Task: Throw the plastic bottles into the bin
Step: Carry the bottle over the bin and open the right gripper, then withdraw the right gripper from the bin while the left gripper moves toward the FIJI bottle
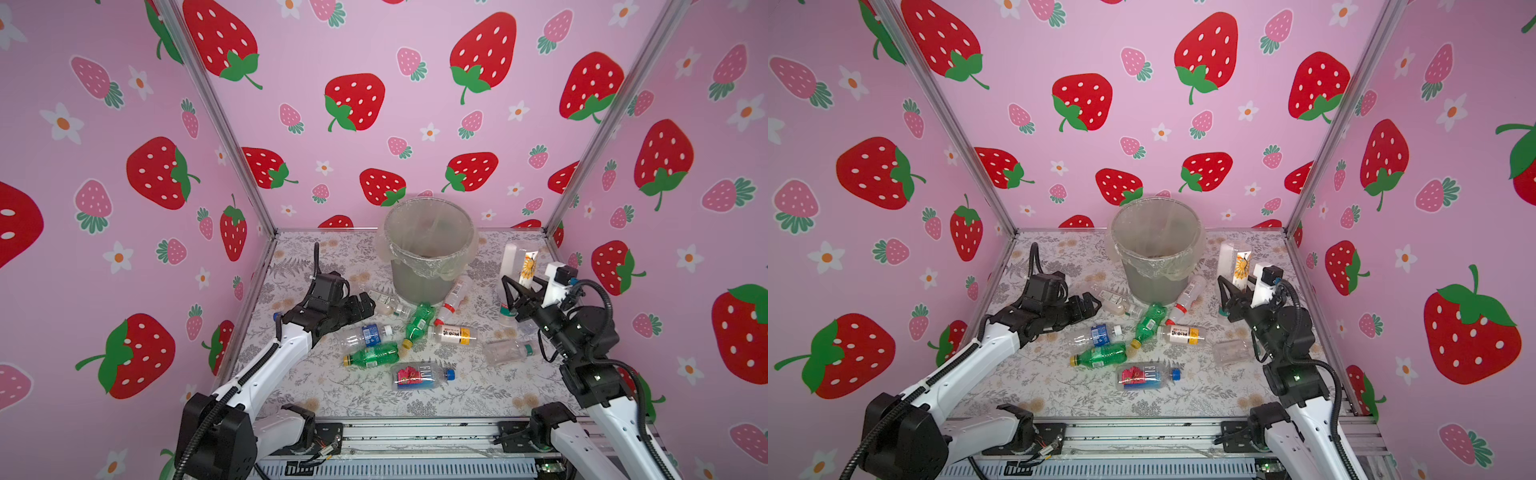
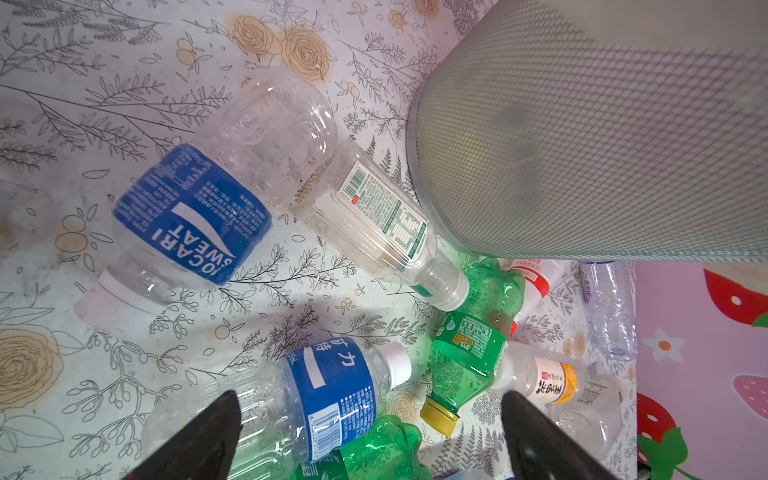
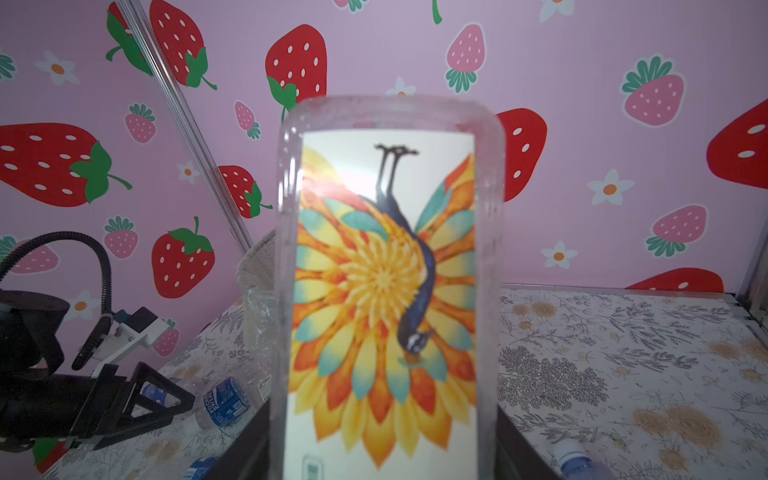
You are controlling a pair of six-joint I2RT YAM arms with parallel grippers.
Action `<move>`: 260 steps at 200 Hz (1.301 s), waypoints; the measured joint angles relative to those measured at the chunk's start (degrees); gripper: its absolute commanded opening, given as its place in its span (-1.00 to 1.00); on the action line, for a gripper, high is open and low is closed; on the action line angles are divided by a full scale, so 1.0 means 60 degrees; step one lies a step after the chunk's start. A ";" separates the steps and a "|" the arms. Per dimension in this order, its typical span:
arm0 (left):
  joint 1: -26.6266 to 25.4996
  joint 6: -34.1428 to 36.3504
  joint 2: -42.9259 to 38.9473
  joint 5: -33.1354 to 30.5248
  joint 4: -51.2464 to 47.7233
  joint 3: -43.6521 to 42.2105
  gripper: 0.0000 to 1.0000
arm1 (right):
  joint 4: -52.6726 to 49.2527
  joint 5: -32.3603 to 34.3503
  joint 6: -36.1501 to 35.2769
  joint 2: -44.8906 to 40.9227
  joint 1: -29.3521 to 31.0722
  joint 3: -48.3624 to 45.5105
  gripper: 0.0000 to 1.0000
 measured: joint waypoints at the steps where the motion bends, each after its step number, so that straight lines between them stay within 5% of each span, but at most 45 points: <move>1: 0.0004 0.0000 0.0000 0.0000 0.0000 0.0000 0.98 | 0.0029 0.0000 0.0004 0.0047 0.0011 0.0033 0.16; 49: 0.0095 0.0066 0.0000 0.0000 -0.0018 0.0000 0.98 | 0.0856 0.0492 -0.0193 0.4229 0.1410 0.3763 0.24; 73: 0.0175 0.0076 0.0000 0.0007 -0.0102 0.0000 0.98 | 0.0827 0.0849 -0.0226 0.6492 0.1738 0.5829 1.00; 114: 0.0302 0.0135 -0.0018 0.0018 -0.0397 0.0004 0.98 | -0.0350 0.1264 -0.0266 0.9326 0.1767 0.8936 0.99; 142: 0.0339 0.0149 -0.0157 0.0018 -0.0499 0.0000 0.98 | -0.0499 0.1417 -0.0280 0.8644 0.1767 0.8032 0.99; 208: 0.0372 0.0175 -0.0222 0.0109 -0.0641 0.0015 0.98 | -0.0470 0.2455 -0.0448 0.4142 0.1759 0.4335 0.99; 260: 0.0379 0.0215 -0.0222 0.0222 -0.0922 0.0066 0.98 | -0.1381 0.2958 -0.0229 0.3031 0.1661 0.2550 0.99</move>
